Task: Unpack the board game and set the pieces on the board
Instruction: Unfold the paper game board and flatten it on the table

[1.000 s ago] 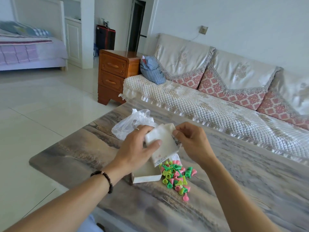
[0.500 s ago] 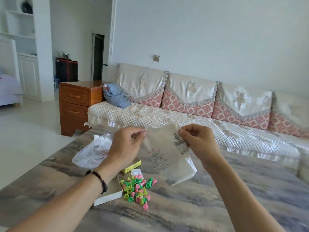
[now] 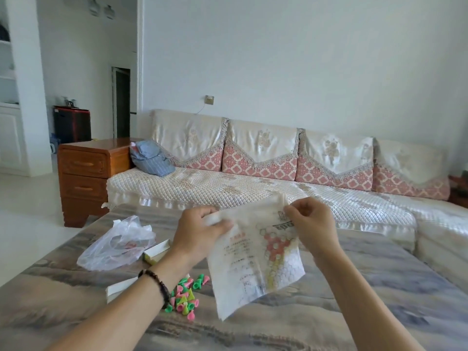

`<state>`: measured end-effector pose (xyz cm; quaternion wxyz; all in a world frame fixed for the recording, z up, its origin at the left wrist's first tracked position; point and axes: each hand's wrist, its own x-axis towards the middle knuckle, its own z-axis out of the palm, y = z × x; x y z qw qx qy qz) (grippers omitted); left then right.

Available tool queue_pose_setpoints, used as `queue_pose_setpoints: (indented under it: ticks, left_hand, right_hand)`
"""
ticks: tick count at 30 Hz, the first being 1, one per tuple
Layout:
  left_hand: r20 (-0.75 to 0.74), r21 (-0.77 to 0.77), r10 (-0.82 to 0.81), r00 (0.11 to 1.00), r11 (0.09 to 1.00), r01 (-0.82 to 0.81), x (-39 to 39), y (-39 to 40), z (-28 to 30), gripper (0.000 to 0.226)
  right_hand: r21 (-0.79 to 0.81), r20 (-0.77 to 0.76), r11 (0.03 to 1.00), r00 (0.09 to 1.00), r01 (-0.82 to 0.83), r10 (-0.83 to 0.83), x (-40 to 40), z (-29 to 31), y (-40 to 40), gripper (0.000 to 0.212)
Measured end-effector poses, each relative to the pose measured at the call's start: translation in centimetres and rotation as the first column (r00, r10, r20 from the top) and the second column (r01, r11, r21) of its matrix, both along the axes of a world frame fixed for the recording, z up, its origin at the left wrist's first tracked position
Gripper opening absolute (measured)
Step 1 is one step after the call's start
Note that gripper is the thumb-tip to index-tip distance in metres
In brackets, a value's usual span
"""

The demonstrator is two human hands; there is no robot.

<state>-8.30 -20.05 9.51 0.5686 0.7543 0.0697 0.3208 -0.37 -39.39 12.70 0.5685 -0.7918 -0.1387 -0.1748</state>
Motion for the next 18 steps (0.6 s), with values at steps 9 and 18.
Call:
queue_pose_setpoints:
  ticks: [9, 18]
  left_hand:
    - [-0.034, -0.167, -0.276, 0.961, 0.949, 0.267, 1.3, -2.5, -0.5, 0.039]
    - [-0.189, -0.164, -0.348, 0.918, 0.933, 0.320, 1.4, -0.8, -0.9, 0.054]
  right_hand:
    - [-0.397, 0.405, 0.915, 0.881, -0.072, 0.245, -2.8, -3.0, 0.9, 0.018]
    - [-0.279, 0.193, 0.942, 0.950, -0.185, 0.244, -1.2, -4.4, 1.1, 0.011]
